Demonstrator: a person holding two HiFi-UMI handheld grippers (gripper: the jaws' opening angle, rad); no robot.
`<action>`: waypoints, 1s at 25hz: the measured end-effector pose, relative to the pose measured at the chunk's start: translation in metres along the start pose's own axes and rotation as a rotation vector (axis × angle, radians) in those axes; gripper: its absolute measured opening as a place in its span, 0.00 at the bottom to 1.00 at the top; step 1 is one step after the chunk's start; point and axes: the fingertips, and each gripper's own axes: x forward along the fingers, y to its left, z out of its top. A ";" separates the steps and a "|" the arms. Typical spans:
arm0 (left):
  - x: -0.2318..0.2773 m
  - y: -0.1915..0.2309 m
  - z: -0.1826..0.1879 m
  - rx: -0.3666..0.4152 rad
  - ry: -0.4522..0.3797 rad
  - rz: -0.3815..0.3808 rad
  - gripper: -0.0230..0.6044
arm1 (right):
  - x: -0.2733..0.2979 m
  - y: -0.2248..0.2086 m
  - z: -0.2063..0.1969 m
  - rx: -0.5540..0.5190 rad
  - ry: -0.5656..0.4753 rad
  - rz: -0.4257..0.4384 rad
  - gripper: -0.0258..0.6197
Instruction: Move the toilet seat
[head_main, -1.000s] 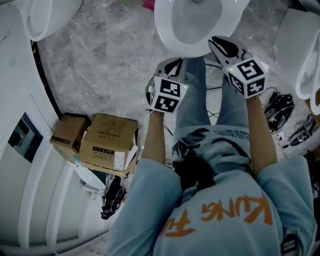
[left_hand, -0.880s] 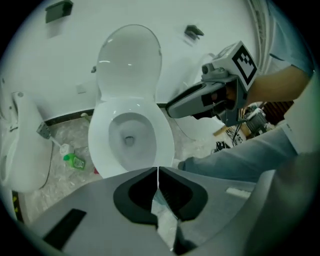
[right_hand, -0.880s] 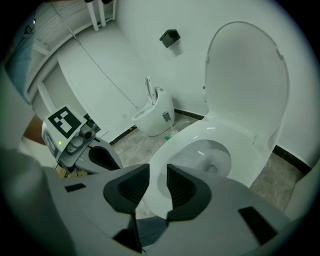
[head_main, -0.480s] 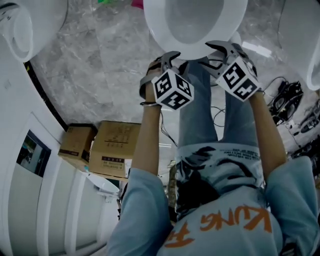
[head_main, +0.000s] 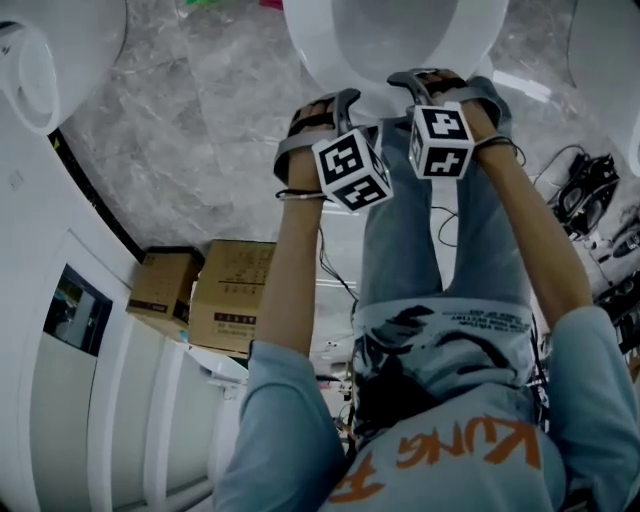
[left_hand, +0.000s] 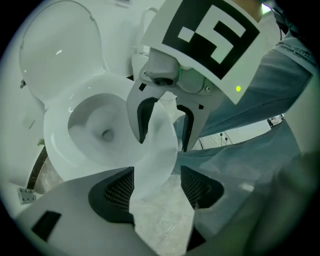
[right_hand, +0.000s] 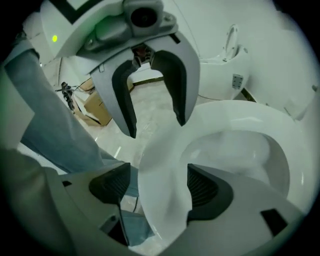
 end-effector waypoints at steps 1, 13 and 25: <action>0.002 -0.001 -0.002 0.008 0.001 -0.002 0.48 | 0.006 0.000 -0.001 -0.028 0.025 0.008 0.60; -0.003 0.006 -0.005 0.034 -0.009 0.010 0.50 | 0.043 -0.004 -0.021 -0.098 0.223 0.031 0.57; -0.023 0.011 0.000 0.244 0.029 0.110 0.57 | -0.002 0.011 -0.004 -0.074 0.177 0.136 0.56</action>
